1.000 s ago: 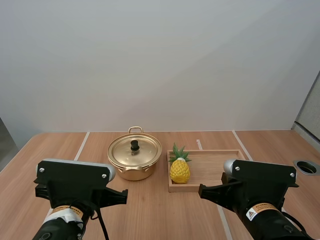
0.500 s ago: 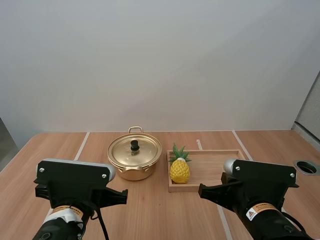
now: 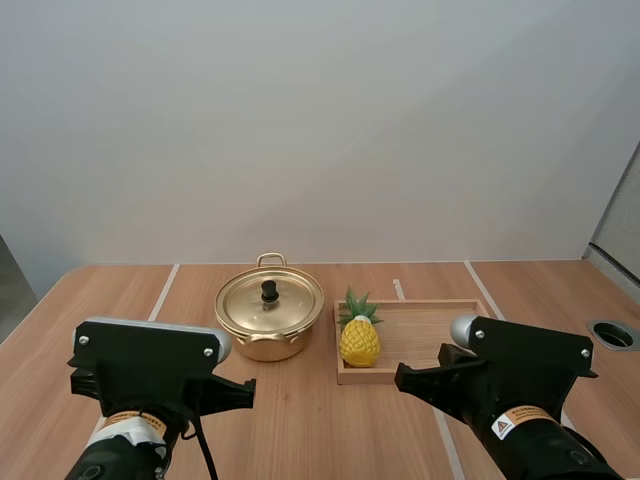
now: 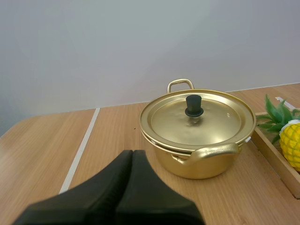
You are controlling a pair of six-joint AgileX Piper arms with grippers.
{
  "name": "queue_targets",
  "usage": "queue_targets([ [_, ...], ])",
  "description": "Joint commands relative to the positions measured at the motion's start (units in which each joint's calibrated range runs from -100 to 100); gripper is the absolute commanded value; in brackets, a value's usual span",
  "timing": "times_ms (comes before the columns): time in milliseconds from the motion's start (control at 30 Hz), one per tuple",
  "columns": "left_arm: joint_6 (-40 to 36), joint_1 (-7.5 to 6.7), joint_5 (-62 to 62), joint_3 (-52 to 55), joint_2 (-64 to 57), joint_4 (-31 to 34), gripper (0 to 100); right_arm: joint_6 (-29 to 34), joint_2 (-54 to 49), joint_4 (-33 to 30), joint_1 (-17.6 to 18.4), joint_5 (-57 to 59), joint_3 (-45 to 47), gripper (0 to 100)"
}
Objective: Open the pot, put the pineapple inside, and close it
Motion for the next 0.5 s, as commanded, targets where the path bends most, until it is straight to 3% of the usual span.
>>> queue_targets([
  [0, -0.4, -0.02, -1.9, 0.1, -0.3, 0.0, 0, -0.2, -0.4, 0.1, -0.2, -2.4, 0.0, 0],
  [200, -0.4, -0.02, -6.5, 0.1, -0.3, 0.3, 0, -0.2, -0.4, -0.2, -0.2, -7.2, 0.0, 0],
  [467, -0.4, -0.02, -39.3, 0.1, -0.3, 0.0, 0, -0.2, -0.4, -0.2, -0.2, -46.4, 0.0, 0],
])
